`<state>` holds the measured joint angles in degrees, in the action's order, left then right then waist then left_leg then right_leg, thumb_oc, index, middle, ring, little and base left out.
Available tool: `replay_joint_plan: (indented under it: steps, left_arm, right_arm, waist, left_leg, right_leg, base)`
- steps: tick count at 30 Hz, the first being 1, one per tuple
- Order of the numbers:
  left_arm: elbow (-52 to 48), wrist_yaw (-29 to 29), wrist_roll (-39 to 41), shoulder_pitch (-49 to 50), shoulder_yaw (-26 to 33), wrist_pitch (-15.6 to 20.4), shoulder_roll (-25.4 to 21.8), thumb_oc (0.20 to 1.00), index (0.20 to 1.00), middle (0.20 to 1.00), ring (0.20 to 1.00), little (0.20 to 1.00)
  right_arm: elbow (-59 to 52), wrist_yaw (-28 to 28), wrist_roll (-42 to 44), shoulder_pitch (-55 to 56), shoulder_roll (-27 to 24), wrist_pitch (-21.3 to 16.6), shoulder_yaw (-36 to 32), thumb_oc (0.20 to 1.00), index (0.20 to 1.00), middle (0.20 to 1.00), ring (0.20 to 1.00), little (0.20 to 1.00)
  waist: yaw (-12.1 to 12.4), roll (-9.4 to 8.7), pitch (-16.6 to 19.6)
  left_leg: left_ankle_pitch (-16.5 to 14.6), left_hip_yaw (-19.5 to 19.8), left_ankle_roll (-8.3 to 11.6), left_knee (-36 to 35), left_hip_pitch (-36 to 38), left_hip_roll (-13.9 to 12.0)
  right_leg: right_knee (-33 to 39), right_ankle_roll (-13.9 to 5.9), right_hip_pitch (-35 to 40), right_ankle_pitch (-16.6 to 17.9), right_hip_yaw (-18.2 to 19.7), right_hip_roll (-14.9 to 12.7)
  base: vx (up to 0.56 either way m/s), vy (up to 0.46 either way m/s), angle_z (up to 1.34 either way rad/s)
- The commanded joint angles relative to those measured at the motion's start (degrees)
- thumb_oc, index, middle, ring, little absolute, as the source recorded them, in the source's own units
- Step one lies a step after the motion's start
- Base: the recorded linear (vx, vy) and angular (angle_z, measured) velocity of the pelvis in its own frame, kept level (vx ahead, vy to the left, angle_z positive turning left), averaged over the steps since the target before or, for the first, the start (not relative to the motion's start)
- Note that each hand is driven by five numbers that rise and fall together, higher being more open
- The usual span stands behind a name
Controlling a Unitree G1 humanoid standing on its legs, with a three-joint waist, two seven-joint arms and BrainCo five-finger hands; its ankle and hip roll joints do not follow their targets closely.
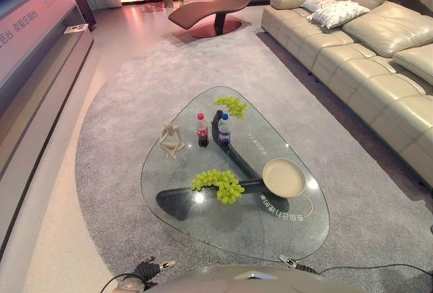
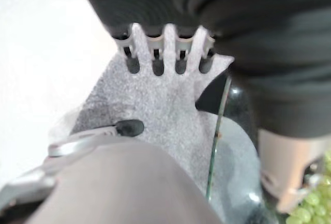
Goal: Pick up fruits into the plate
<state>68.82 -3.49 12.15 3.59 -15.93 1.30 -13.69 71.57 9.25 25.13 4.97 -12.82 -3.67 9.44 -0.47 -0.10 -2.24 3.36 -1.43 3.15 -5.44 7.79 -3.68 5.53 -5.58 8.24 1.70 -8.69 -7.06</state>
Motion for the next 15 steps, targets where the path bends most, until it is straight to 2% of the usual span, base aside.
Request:
replay_joint_plan:
  steps: [1,10,15]
  left_arm:
    - [2.7,-1.9,-3.0,-5.0,0.0,0.1,1.4,1.000,1.000,1.000,1.000,1.000]
    - [2.8,-3.4,-4.0,-5.6,-1.2,1.0,1.5,1.000,1.000,1.000,1.000,1.000]
    - [1.4,-6.4,-5.0,-7.3,-2.7,3.7,1.3,1.000,1.000,1.000,1.000,1.000]
  right_arm:
    - [2.0,0.2,-0.6,-5.8,1.1,0.0,0.4,1.000,1.000,1.000,1.000,1.000]
    - [1.6,0.0,0.3,-6.5,0.8,-0.5,1.2,1.000,1.000,1.000,1.000,1.000]
    - [0.2,0.0,1.1,-7.6,0.3,-0.5,2.2,1.000,1.000,1.000,1.000,1.000]
  waist:
    - [0.7,0.14,-5.5]
    - [0.6,0.18,-7.3]
    - [0.3,0.54,-9.0]
  left_leg:
    - [-8.2,-3.8,-3.43,0.7,3.2,3.8]
    - [-8.1,-3.7,-3.56,1.2,2.1,3.8]
    - [-7.8,-3.5,-3.52,1.5,0.7,3.7]
  right_leg:
    - [-2.9,-0.22,0.0,-1.9,0.1,1.0]
    - [-3.5,-0.04,-1.5,-1.9,0.5,1.2]
    - [-4.2,0.24,-3.3,-1.9,1.2,1.4]
  base:
    - [0.00,0.000,0.00]
    - [0.00,-0.001,0.00]
    - [0.01,-0.004,0.00]
